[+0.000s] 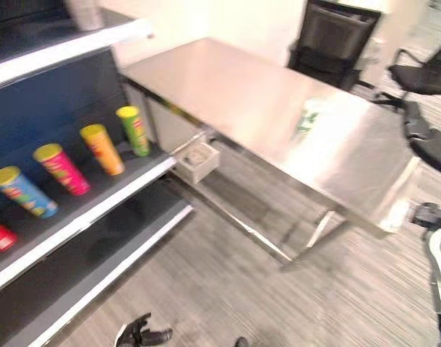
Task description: Put the goods on the table back onto the shelves and tidy them up.
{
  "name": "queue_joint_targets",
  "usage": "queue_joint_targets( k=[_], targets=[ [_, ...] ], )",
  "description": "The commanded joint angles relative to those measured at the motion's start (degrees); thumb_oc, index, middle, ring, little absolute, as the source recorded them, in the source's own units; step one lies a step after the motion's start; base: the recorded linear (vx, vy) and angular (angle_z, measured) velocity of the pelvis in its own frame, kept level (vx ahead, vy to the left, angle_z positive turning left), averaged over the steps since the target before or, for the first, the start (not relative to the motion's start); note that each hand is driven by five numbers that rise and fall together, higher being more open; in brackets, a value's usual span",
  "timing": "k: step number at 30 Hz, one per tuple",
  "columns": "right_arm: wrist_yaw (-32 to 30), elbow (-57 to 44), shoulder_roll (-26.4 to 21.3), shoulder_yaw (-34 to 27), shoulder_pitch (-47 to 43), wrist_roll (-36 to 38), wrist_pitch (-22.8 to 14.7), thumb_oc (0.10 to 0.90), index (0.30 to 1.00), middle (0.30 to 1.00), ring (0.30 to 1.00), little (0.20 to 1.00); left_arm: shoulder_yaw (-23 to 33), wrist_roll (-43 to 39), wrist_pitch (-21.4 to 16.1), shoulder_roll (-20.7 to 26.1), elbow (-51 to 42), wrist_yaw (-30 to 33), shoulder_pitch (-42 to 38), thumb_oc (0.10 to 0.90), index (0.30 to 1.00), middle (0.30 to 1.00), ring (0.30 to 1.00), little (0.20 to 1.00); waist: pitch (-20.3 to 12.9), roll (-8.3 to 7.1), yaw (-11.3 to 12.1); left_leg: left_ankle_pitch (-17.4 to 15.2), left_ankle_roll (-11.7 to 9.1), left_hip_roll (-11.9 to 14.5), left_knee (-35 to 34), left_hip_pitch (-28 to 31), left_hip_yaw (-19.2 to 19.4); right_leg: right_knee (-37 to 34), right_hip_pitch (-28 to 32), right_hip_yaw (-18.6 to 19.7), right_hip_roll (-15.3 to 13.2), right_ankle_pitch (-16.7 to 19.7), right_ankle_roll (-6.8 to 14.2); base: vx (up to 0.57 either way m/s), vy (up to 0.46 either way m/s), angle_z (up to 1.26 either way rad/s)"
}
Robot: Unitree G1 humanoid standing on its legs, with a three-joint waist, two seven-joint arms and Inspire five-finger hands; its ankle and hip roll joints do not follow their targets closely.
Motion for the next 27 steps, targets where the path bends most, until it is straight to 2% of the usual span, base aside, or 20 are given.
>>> queue_joint_targets(
  k=[1, 3, 5, 7, 9, 11, 14, 19, 21, 22, 25, 27],
  targets=[
    [-0.06, -3.98, -1.32, -2.83, -9.21, 0.75, -5.80, 0.800, 0.900, 0.900, 0.900, 0.900, -0.45, -1.32, -1.61, 2.09, -0.44, -0.01, -2.49, 0.800, 0.900, 0.900, 0.900, 0.900, 3.49, 3.94, 5.98, 4.83, -0.41, -1.08, -10.14, -2.05, 2.97, -3.29, 1.17, -0.10, -2.12, -3.88, 5.15, 0.16, -0.068, -0.70],
    [-0.41, -4.01, -0.90, -1.95, -11.05, 1.43, -6.06, 0.800, 0.900, 0.900, 0.900, 0.900, -0.71, -1.70, -1.57, 1.85, -0.35, 0.14, -2.60, 0.800, 0.900, 0.900, 0.900, 0.900, 3.59, 4.88, 7.43, 7.34, -0.98, -3.60, -13.13, -4.17, 3.04, -3.40, 2.08, 1.04, -0.56, -4.33, 5.14, 0.19, -0.044, -0.72],
    [-0.29, -3.53, -0.94, 0.57, -13.96, 1.63, -6.26, 0.800, 0.900, 0.900, 0.900, 0.900, -0.59, -2.35, -1.68, 1.57, 0.13, 0.75, -2.39, 0.800, 0.900, 0.900, 0.900, 0.900, 4.11, 5.20, 8.87, 7.20, -0.93, -5.19, -14.16, -3.51, 0.40, -2.53, 3.11, 2.96, 0.15, -5.67, 5.03, 0.20, 0.018, -0.43],
    [0.77, -3.01, -0.81, 1.64, -14.42, 2.38, -6.20, 0.800, 0.900, 0.900, 0.900, 0.900, -0.52, -2.68, -1.50, 1.28, 0.96, 0.86, -2.07, 0.800, 0.900, 0.900, 0.900, 0.900, 3.22, 5.28, 8.68, 7.27, -0.11, -5.54, -16.40, -1.58, -1.07, -2.40, 3.64, 3.46, 0.35, -6.07, 5.19, 0.19, 0.066, -0.82],
    [2.32, -2.76, -1.16, 2.34, -14.64, 3.58, -5.68, 0.800, 0.900, 0.900, 0.900, 0.900, 0.18, -2.97, -1.36, 1.23, 3.10, 1.31, -2.21, 0.800, 0.900, 0.900, 0.900, 0.900, 1.83, 4.52, 7.93, 8.04, 0.30, -5.83, -20.54, 1.95, -0.90, -0.42, 3.57, 4.09, -0.31, -7.33, 5.28, 0.26, 0.138, -0.39],
    [2.81, -2.75, -1.16, 2.45, -14.87, 4.17, -5.78, 0.800, 0.900, 0.900, 0.900, 0.900, 0.26, -2.68, -1.33, 1.37, 3.18, 1.17, -1.96, 0.800, 0.900, 0.900, 0.900, 0.900, 1.54, 4.18, 7.98, 7.86, 0.66, -6.01, -21.42, 3.23, -0.53, 0.16, 3.67, 4.28, -0.69, -7.69, 5.44, 0.17, 0.101, 0.07],
    [3.73, -1.99, -0.95, 3.82, -16.58, 5.30, -5.97, 0.800, 0.900, 0.900, 0.900, 0.900, 1.50, -2.92, -1.24, 1.71, 5.22, 1.39, -1.68, 0.800, 0.900, 0.900, 0.900, 0.900, 1.33, 2.71, 8.36, 6.24, 2.11, -6.12, -20.94, 5.08, 0.85, 2.51, 2.67, 5.20, -2.31, -7.75, 6.16, 0.12, 0.075, 0.10],
    [5.04, 0.46, -3.08, 4.59, -16.06, 5.32, -5.00, 0.800, 0.900, 0.900, 0.900, 0.900, 1.93, -2.65, -1.38, 1.93, 5.18, 1.12, -0.78, 0.800, 0.900, 0.900, 0.900, 0.900, 0.97, 2.00, 8.47, 4.73, 3.03, -6.47, -20.66, 6.00, 1.32, 2.53, 2.32, 5.84, -2.84, -7.28, 6.74, 0.07, 0.046, 0.00],
    [5.84, 1.11, -3.14, 3.98, -15.16, 4.80, -4.77, 0.800, 0.900, 0.900, 0.900, 0.900, 2.08, -2.44, -1.24, 2.24, 5.22, 0.80, -0.63, 0.800, 0.900, 0.900, 0.900, 0.900, 1.16, 2.12, 8.54, 3.32, 4.28, -6.79, -20.87, 7.49, 1.41, 8.67, 0.00, 5.89, -4.11, -6.82, 8.03, 0.07, 0.088, -0.15],
    [5.85, 1.08, -3.13, 3.93, -15.11, 4.78, -4.76, 0.800, 0.900, 0.900, 0.900, 0.900, 2.06, -2.44, -1.22, 2.26, 5.21, 0.80, -0.64, 0.800, 0.900, 0.900, 0.900, 0.900, 1.14, 2.04, 8.69, 3.31, 4.36, -6.87, -20.89, 7.46, 1.56, 9.34, -0.41, 6.10, -4.30, -7.12, 8.11, 0.03, 0.062, -0.30],
    [6.57, 1.20, -3.55, 3.20, -14.67, 4.30, -4.28, 0.800, 0.900, 0.900, 0.900, 0.900, 1.59, -2.97, -1.18, 2.65, 3.31, 0.48, -0.64, 0.800, 0.900, 0.900, 0.900, 0.900, 3.88, 3.00, 7.51, 2.97, 6.19, -6.93, -20.96, 9.13, 1.78, 23.35, -6.58, 7.86, -5.82, -1.88, 11.00, -0.04, 0.085, -0.23],
    [7.16, 1.64, -3.71, 2.14, -13.70, 5.50, -4.51, 0.800, 0.900, 0.900, 0.900, 0.900, 0.94, -2.93, -1.33, 3.04, 2.24, 0.27, -0.96, 0.800, 0.900, 0.900, 0.900, 0.900, 4.75, 3.83, 6.94, 2.68, 6.05, -6.47, -20.97, 9.56, 1.13, 26.25, -8.80, 8.85, -7.18, -2.08, 10.84, -0.03, 0.019, -0.03]
  ],
)
